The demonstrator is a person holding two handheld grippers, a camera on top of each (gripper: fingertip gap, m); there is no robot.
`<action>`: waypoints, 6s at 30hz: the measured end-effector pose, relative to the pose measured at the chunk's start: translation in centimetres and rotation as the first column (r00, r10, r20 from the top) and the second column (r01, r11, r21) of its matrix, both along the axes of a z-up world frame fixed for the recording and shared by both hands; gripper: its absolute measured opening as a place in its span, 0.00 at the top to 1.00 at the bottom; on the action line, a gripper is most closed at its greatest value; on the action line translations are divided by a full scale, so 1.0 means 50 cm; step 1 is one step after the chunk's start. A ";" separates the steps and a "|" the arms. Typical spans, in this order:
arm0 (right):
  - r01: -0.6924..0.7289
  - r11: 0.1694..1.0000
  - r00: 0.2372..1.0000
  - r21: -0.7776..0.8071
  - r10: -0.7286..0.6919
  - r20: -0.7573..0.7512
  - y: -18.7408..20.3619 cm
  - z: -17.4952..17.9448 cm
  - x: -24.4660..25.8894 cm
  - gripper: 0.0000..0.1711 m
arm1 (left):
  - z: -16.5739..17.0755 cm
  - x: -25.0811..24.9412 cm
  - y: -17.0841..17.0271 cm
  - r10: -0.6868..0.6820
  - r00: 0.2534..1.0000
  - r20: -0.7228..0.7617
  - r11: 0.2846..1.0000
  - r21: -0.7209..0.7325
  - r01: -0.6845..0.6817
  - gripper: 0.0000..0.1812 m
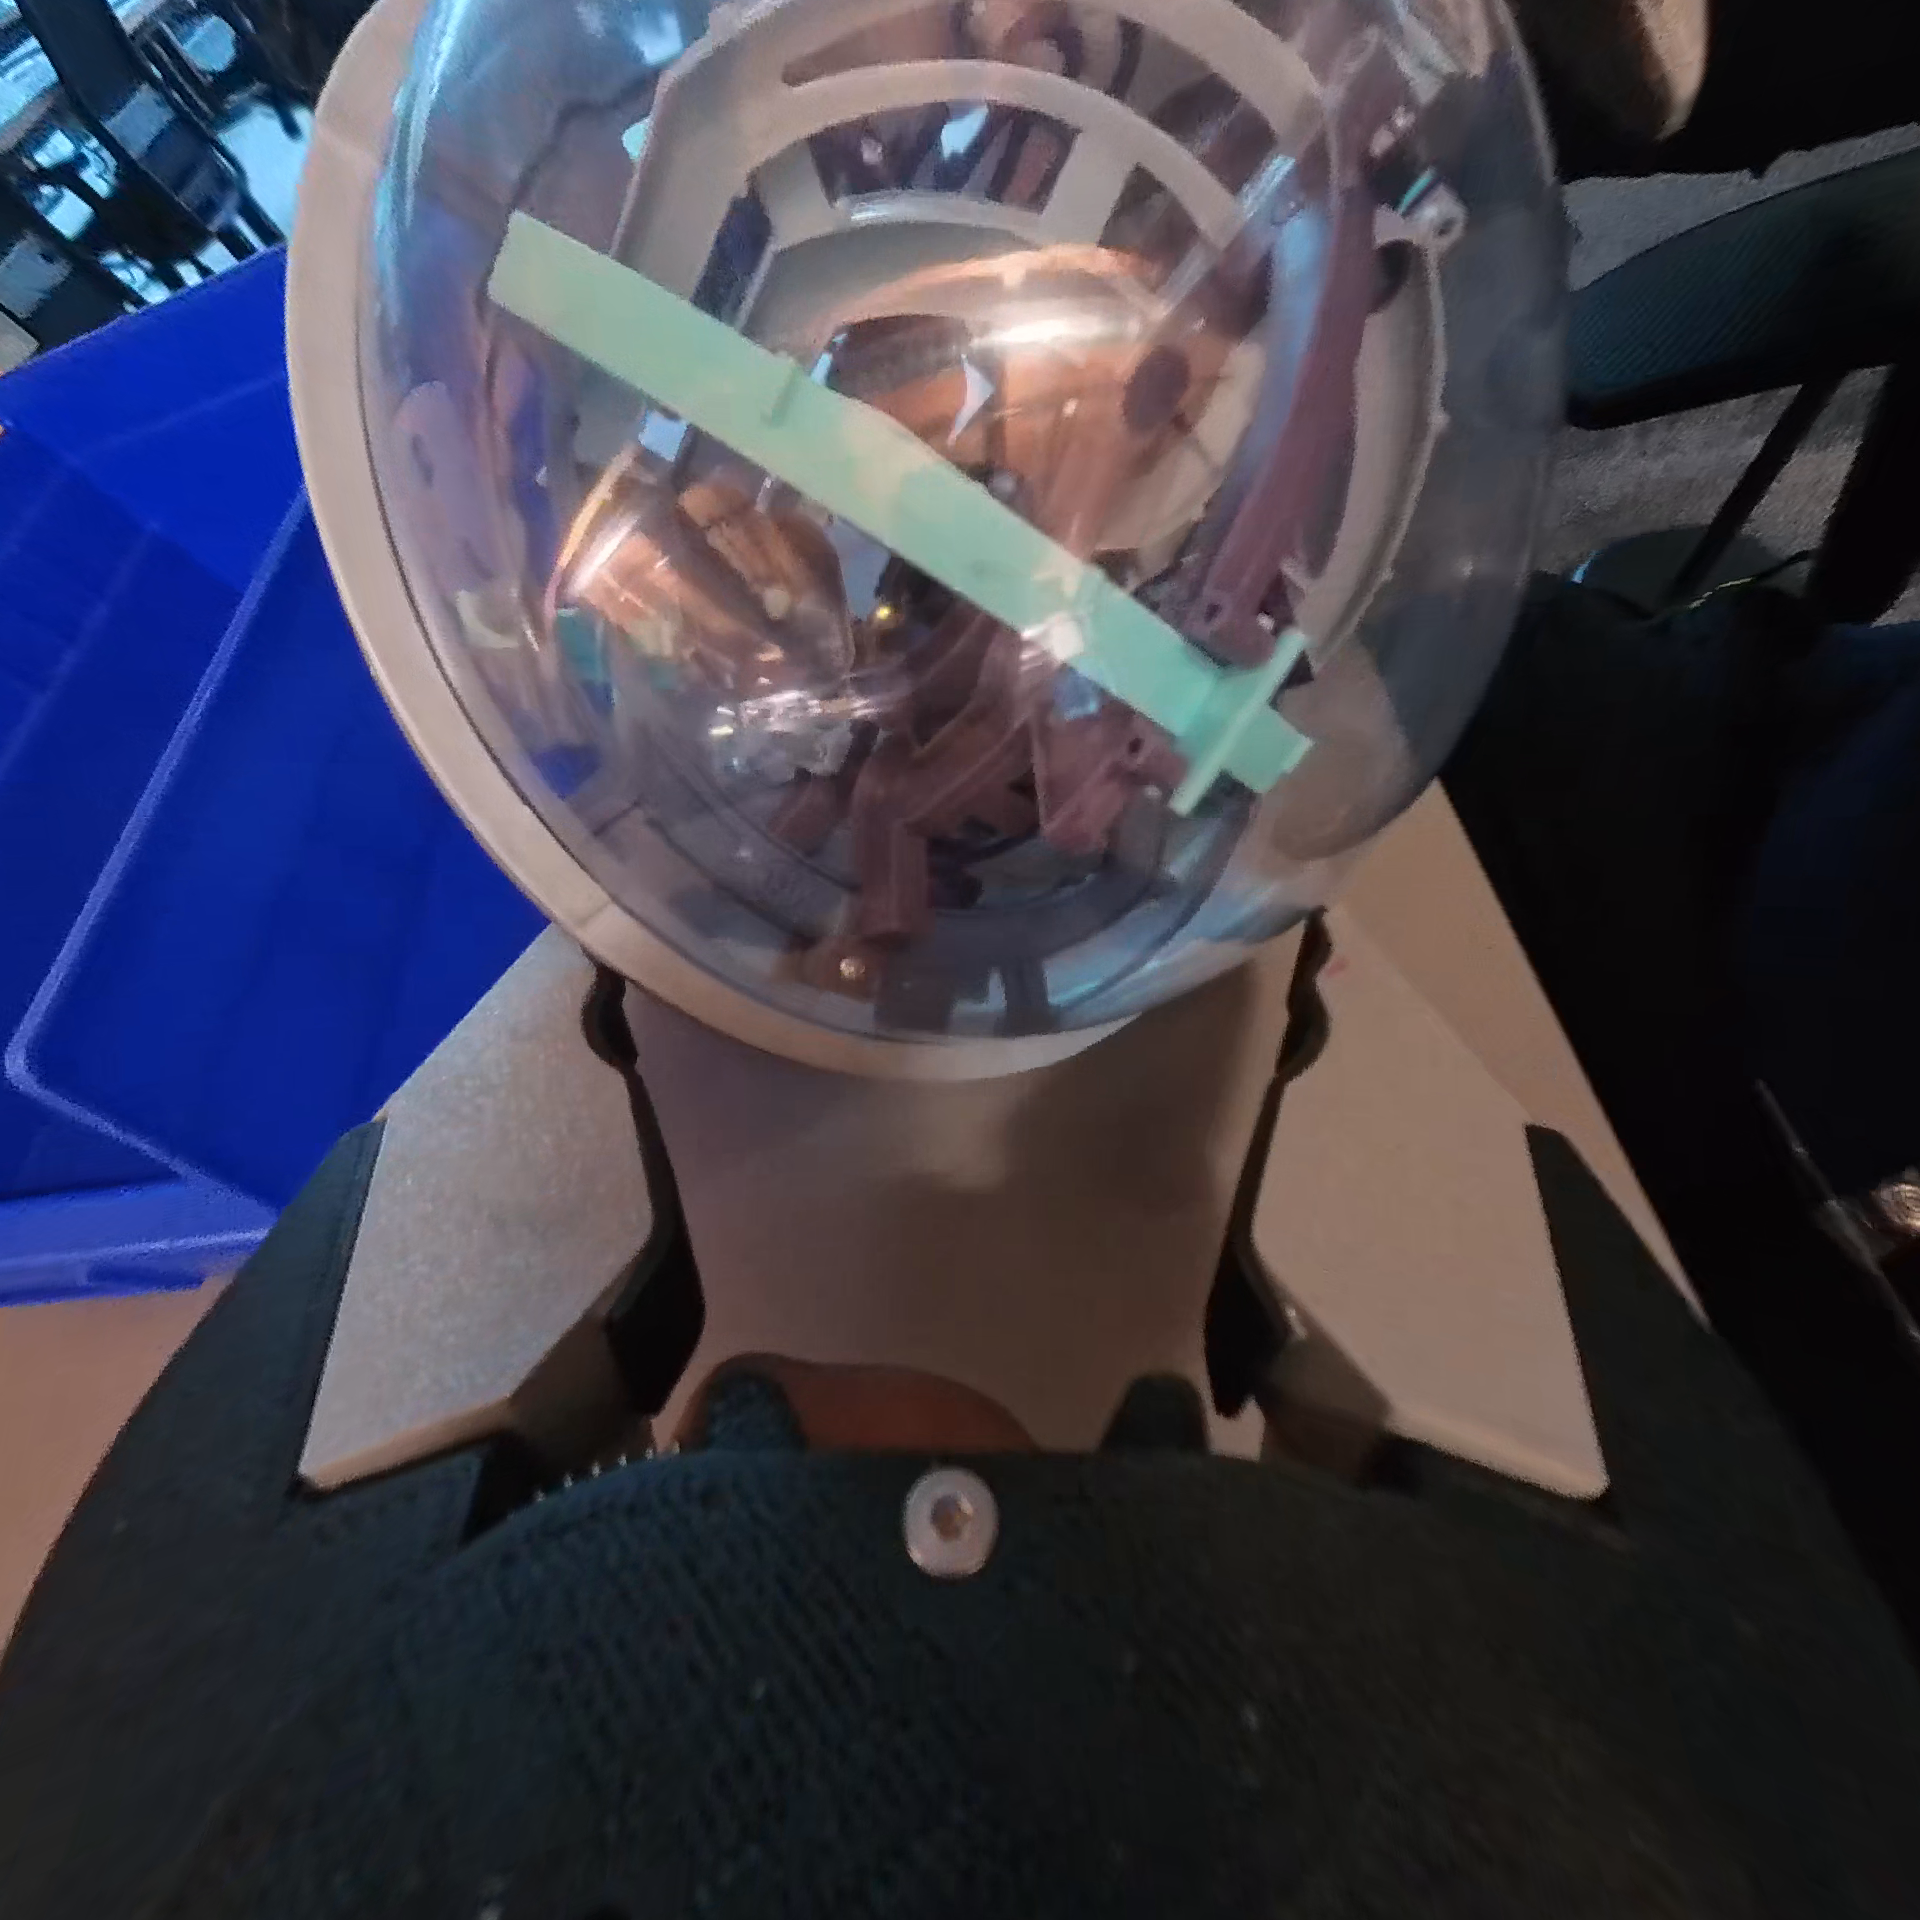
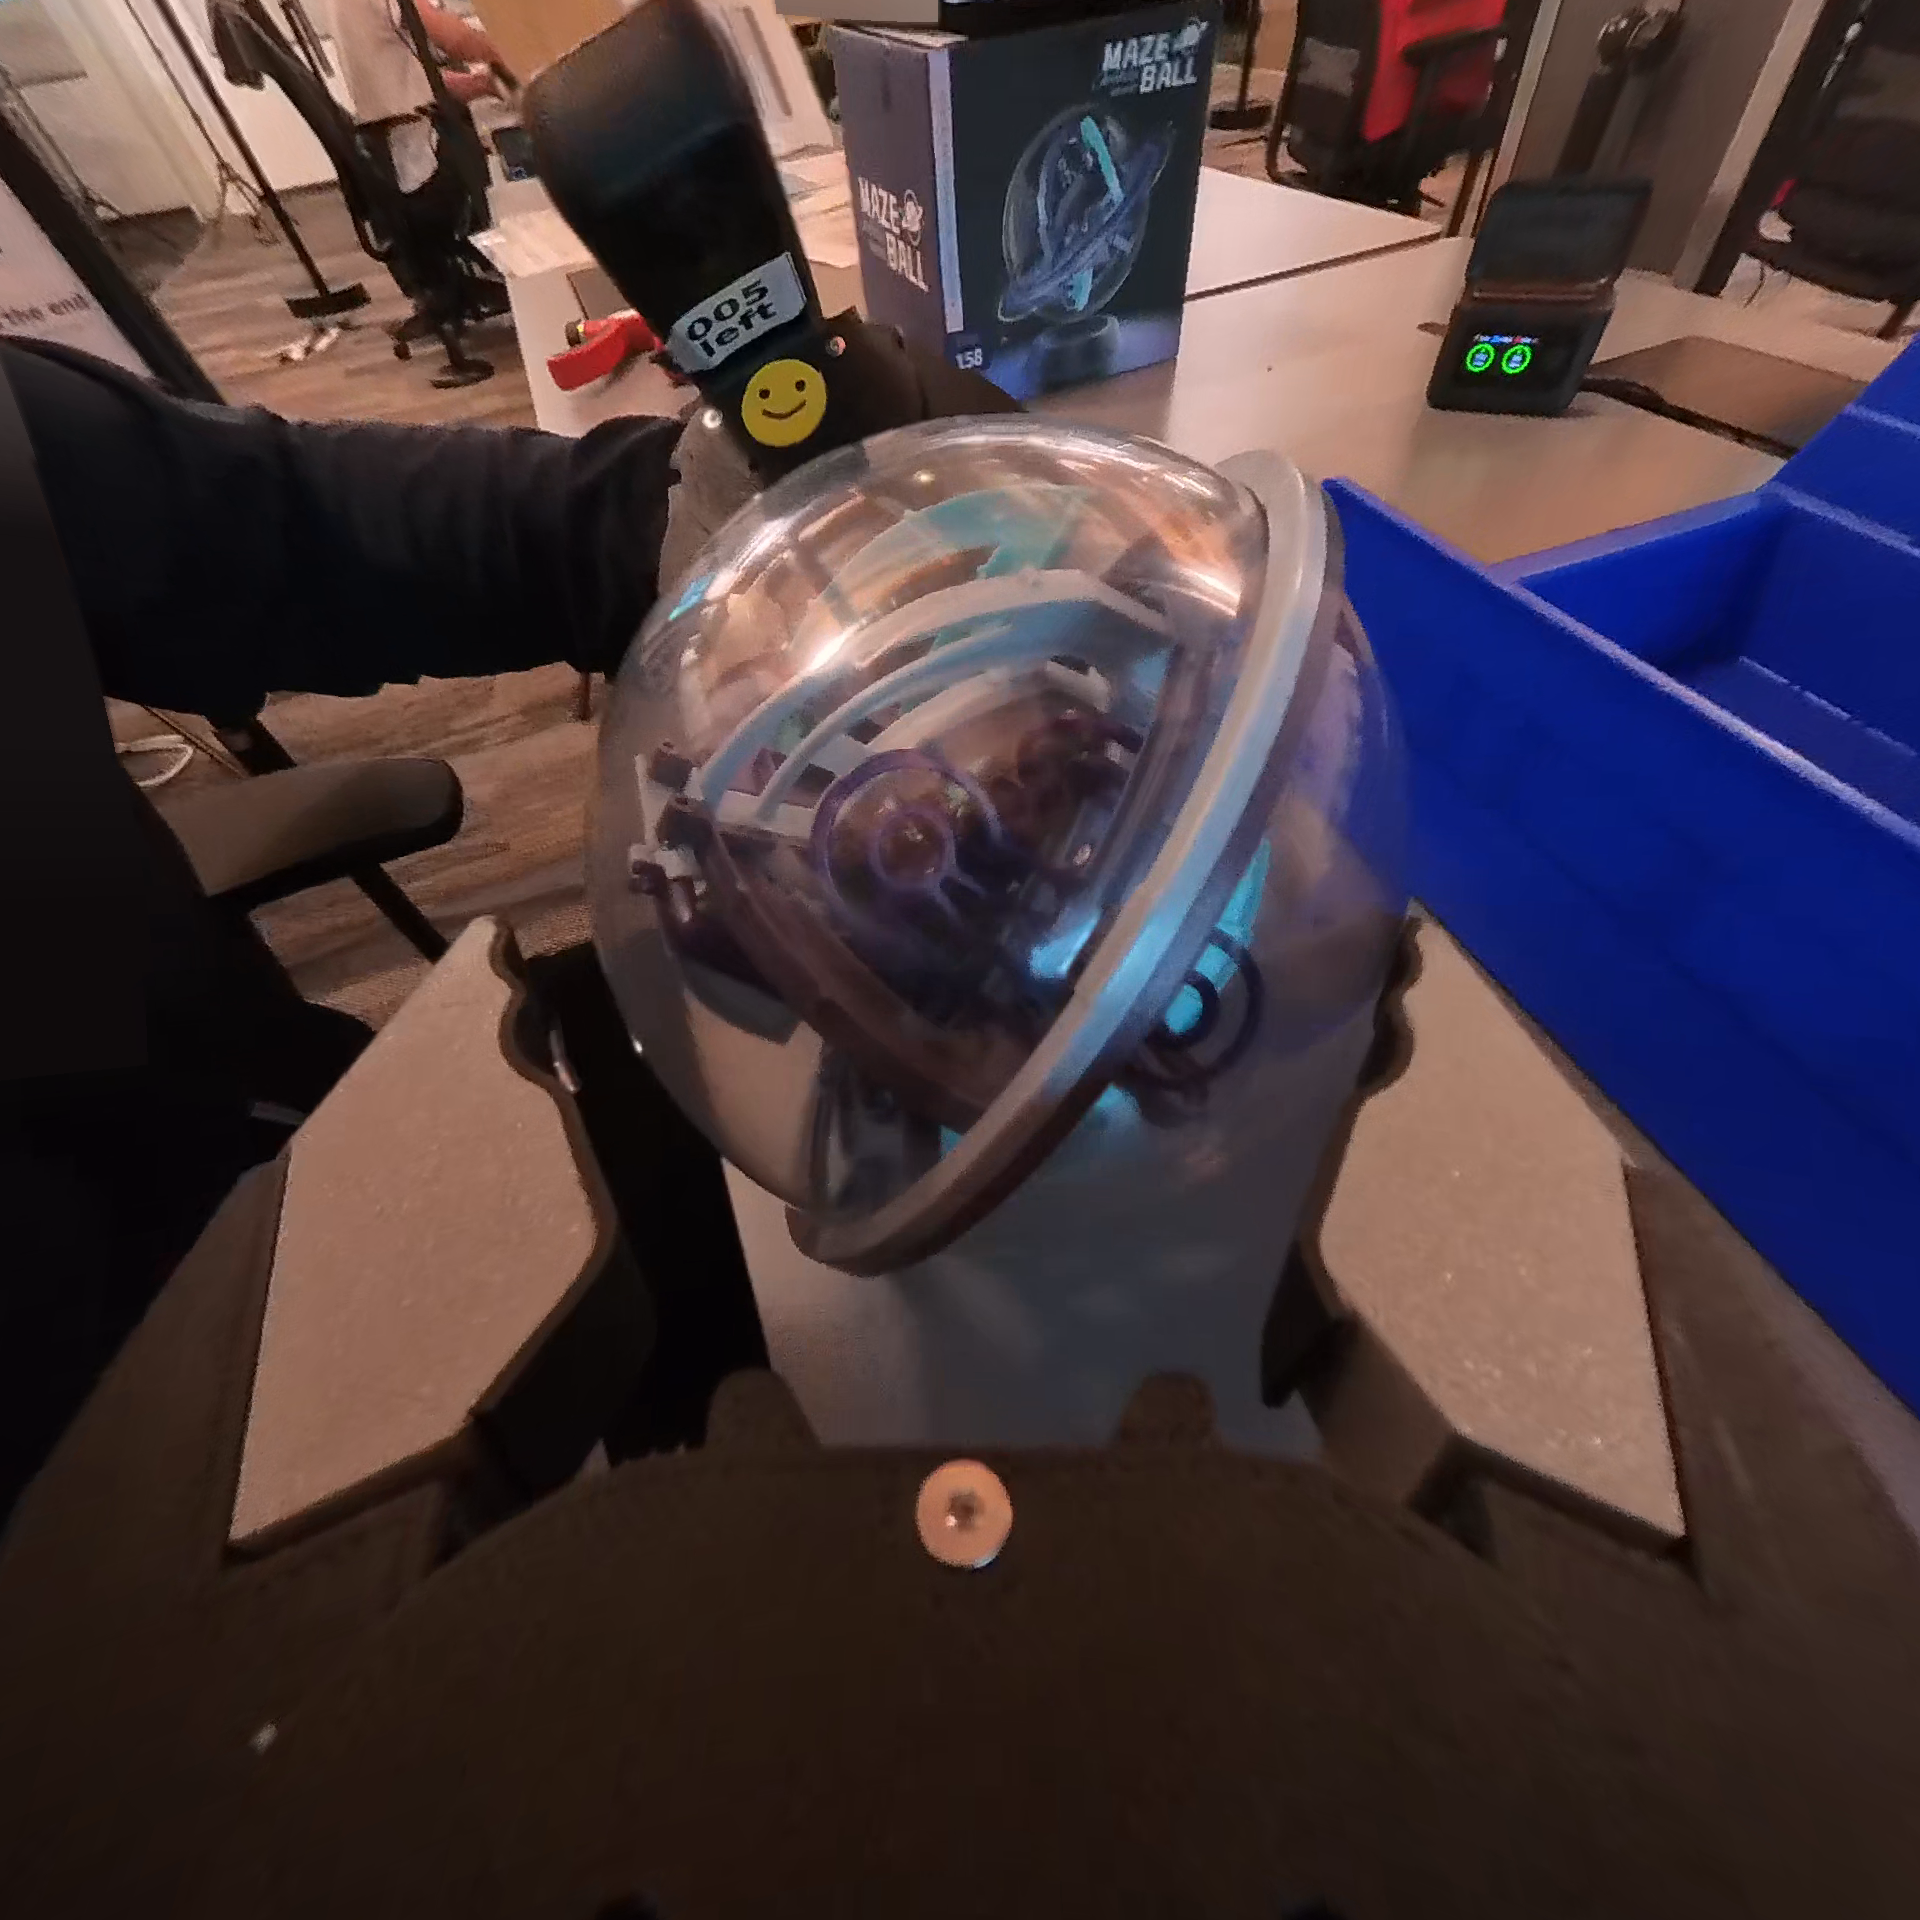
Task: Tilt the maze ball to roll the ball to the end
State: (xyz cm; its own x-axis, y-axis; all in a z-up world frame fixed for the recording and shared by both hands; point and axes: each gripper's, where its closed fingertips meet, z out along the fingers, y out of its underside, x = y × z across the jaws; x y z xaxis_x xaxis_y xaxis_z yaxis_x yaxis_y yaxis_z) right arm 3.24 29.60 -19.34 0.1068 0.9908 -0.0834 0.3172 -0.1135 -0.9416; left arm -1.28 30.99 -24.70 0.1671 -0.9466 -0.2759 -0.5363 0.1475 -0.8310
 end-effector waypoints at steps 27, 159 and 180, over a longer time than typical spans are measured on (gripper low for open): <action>-0.045 0.998 0.988 -0.035 0.039 -0.146 0.009 0.031 0.003 0.21 | 0.000 0.004 -0.004 -0.025 1.000 -0.012 0.995 0.101 0.026 0.35; 0.020 0.955 0.898 0.295 0.113 -0.426 -0.057 0.446 -0.005 0.08 | 0.484 0.016 -0.058 0.099 0.973 -0.210 0.964 0.263 -0.042 0.26; 0.040 0.973 0.916 0.227 0.055 -0.398 -0.062 0.458 -0.003 0.08 | 0.480 0.026 -0.063 0.071 0.988 -0.137 0.979 0.197 -0.043 0.25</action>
State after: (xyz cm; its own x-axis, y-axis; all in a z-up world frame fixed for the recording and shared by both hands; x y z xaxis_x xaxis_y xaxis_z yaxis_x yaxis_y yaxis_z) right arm 3.07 26.48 3.56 0.1038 0.9887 0.1080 -0.0906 0.1176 -0.9889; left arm 0.00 27.85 -0.69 0.1651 -0.8630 -0.4775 -0.6593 0.2635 -0.7042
